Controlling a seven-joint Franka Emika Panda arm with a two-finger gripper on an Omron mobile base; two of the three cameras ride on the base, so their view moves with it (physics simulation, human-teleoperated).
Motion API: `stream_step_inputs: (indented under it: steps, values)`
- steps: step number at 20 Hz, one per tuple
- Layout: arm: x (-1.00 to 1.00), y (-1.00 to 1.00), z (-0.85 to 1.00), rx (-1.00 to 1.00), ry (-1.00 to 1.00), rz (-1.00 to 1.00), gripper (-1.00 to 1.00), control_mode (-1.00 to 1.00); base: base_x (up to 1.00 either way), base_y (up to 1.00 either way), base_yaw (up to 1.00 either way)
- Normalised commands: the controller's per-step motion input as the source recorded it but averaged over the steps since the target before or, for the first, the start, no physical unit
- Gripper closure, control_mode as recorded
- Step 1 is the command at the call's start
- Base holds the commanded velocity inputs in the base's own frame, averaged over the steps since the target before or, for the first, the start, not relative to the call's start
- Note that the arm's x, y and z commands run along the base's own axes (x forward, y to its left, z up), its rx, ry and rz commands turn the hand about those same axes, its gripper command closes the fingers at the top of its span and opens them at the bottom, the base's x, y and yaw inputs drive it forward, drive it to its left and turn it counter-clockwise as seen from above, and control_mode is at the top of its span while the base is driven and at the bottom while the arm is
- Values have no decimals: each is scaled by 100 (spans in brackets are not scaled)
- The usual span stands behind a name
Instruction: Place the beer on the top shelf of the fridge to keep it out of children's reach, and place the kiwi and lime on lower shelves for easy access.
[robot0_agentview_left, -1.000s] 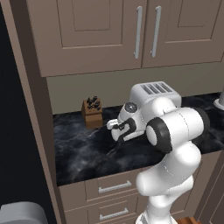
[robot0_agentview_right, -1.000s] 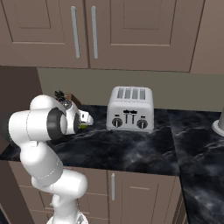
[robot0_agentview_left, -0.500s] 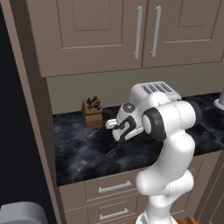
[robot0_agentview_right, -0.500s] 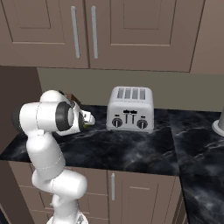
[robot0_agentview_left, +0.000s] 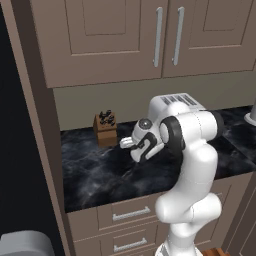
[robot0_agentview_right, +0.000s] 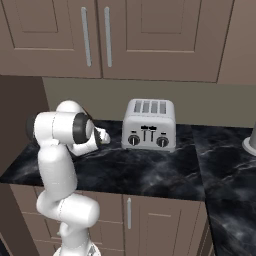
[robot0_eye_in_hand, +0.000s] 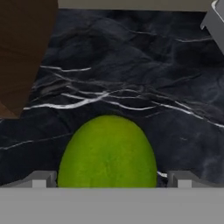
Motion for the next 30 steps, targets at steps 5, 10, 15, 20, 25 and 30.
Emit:
stream_step_inputs:
  steps: [5, 10, 15, 20, 25, 30]
  values:
    - [20, 6, -21, 0, 2, 0, -100, -100, 0, 0, 0]
    - [15, 13, -24, 0, 5, 0, 100, -100, 0, 0, 0]
    - [-2, 3, -27, 0, 17, -3, 100, -100, 0, 0, 0]
    - [-11, -1, -5, 0, 9, -7, 100, -100, 0, 0, 0]
    - [-43, -20, 22, 0, -1, -7, 100, -100, 0, 0, 0]
    - [-72, -35, 59, 0, -8, -4, 100, -100, 0, 0, 0]
